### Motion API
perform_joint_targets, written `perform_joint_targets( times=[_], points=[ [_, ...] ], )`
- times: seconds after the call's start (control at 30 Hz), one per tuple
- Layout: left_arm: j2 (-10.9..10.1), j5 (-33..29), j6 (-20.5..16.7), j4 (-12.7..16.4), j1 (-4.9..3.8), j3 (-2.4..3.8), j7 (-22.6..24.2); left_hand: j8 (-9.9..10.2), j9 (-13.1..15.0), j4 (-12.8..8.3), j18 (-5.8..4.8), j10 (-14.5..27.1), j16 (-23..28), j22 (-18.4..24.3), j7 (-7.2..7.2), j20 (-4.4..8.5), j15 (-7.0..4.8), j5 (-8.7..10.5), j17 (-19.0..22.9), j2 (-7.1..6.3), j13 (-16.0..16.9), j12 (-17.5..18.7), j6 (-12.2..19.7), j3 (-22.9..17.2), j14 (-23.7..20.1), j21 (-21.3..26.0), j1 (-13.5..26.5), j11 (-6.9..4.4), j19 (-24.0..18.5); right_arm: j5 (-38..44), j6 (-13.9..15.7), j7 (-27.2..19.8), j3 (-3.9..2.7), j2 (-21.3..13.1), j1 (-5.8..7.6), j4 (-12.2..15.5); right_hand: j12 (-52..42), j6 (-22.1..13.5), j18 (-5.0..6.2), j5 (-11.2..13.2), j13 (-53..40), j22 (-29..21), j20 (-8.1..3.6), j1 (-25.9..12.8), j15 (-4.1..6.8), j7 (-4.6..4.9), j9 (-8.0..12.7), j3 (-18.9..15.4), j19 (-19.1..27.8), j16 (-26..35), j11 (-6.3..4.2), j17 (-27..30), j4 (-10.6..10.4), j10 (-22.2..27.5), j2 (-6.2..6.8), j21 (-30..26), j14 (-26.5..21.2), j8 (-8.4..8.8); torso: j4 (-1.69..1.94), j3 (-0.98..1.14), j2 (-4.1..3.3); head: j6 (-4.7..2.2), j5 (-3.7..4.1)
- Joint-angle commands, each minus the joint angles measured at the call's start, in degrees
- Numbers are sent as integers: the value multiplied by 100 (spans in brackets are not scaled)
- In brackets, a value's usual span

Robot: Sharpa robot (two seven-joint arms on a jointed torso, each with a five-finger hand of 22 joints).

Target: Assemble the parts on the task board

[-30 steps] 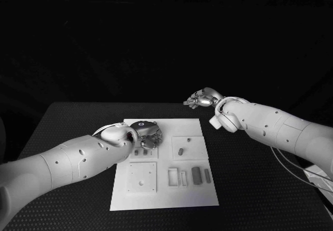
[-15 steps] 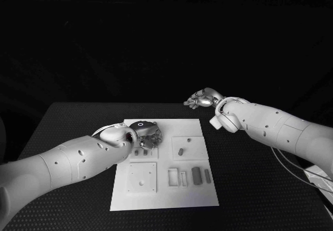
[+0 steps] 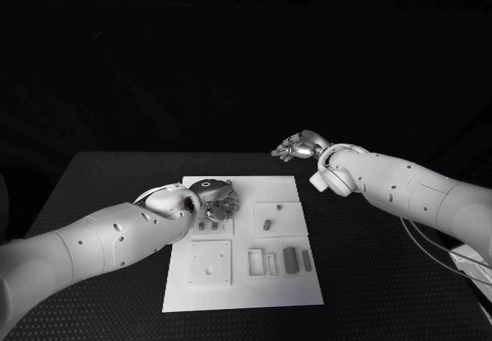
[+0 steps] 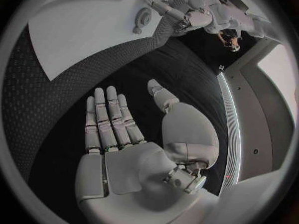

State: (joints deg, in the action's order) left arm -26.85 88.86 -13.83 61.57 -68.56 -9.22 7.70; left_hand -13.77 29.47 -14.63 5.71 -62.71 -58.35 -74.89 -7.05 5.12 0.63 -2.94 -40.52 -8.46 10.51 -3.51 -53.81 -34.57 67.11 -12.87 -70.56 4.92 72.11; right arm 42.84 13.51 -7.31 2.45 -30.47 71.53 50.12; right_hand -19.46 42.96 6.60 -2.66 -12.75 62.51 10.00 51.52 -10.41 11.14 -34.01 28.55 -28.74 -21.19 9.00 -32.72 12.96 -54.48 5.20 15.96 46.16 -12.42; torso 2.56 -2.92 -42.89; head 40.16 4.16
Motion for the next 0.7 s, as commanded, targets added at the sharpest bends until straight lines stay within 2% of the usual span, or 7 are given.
perform_joint_targets(
  times=[0.03, 0.23, 0.5, 0.7],
  points=[
    [-44, -141, -196, 6, -8, 12, 92, 16, -10, 15, 98, 253, -44, -154, 0, -27, 31, -14, 6, -80, 1, -40, 36, -15, -2, -36, 11, 263, 24, -6, -71, -38, -2, -2, -1, 1, -26, -33, -84, -4, 8, 8, 0, -47, 11, 157, 7, 1, 50, 21, -5, -6, -40, -35, -4, -37, -35, -38, 3, -4, 0, -5, 1],
    [-78, -190, -197, 55, -9, 17, 120, 6, -17, 41, 115, 252, -151, -162, 13, -26, 30, -14, -9, -131, -9, -44, 43, 28, 2, -109, 50, 261, 48, -8, -73, -38, -2, -2, -1, 5, -26, -33, -83, -4, 10, 10, 0, -46, 11, 156, 8, 1, 50, 21, -5, -7, -41, -34, -4, -39, -35, -39, 4, 0, 5, -9, -5],
    [-148, -183, -105, 98, -12, 50, 71, -22, -17, 41, 125, 174, -226, -161, -7, -16, 11, -25, 0, -108, 2, -78, 14, 18, -20, -170, 14, 240, 35, -9, -71, -36, -2, -14, -1, 3, -27, -34, -83, -4, 12, 12, 0, -45, 11, 156, 8, 2, 50, 22, -5, -8, -41, -34, -5, -40, -36, -39, 6, -3, 3, -9, -8],
    [-153, -72, 62, 66, -15, 57, 2, -78, -11, 2, 115, 54, -302, -160, -37, 4, -19, -113, 32, -96, 32, -118, -73, -13, -41, -247, -48, 207, 11, -11, -74, -35, -2, -18, -1, 7, -28, -34, -83, -4, 13, 13, 0, -45, 11, 156, 9, 2, 50, 22, -5, -8, -41, -34, -4, -41, -36, -40, 5, 0, 0, -9, -10]
  ],
)
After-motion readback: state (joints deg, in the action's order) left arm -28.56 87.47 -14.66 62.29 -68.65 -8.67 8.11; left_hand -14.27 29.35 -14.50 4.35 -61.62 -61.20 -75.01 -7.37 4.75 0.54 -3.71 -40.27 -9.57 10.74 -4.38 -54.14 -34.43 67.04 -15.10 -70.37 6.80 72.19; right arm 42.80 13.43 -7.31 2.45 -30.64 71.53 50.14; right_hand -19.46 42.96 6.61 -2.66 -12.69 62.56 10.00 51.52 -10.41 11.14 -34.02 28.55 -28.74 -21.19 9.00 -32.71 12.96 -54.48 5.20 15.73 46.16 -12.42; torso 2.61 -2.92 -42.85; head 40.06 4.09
